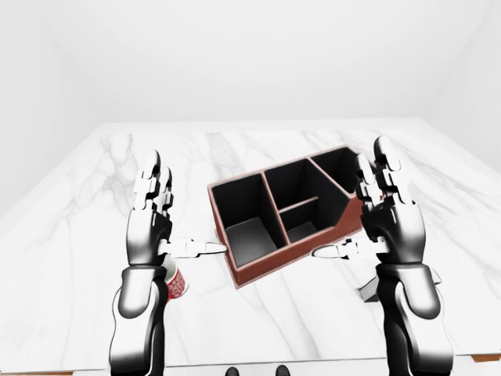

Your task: Pick up the book and place it in the back compartment of the caddy.

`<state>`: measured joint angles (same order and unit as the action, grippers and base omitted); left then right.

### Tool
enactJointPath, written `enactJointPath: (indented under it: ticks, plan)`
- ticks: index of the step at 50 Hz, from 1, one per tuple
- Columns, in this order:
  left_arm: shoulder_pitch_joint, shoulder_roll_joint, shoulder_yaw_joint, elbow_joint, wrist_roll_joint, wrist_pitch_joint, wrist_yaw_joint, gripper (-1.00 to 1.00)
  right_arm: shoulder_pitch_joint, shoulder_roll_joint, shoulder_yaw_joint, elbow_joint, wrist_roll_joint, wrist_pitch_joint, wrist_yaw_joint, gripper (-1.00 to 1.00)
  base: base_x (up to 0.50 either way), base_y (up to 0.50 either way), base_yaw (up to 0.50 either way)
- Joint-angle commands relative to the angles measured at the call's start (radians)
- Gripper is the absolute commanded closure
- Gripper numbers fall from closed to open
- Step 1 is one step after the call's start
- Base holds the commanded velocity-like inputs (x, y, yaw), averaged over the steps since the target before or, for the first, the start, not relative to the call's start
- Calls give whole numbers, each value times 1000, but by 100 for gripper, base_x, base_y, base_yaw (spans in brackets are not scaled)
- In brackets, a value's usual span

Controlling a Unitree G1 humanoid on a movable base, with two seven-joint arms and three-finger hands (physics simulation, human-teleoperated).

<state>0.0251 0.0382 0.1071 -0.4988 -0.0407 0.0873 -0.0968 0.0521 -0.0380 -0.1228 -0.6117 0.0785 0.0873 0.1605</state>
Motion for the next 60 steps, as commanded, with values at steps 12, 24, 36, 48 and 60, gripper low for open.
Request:
enactJointPath:
  ticks: [12, 24, 36, 48, 60]
  plan:
    - [4, -2, -4, -6, 3, 0, -1, -100, -2, -4, 10, -34, -37, 0, -9, -100, 17, 0, 0]
    - [-1, 1, 5, -19, -2, 0, -2, -100, -53, -48, -61, -185, -197, 0, 47, -100, 0, 0, 0]
    - [1, 0, 1, -12, 1, 0, -2, -100, -55, -51, -74, -206, -259, 0, 85, -100, 0, 0, 0]
    - [0, 0, 1, -15, 1, 0, 0, -100, -44, -60, -77, -206, -372, 0, 122, -100, 0, 0, 0]
    - [-1, 1, 5, -11, -1, 0, -1, -100, -38, -61, -98, -191, -473, 0, 158, -100, 0, 0, 0]
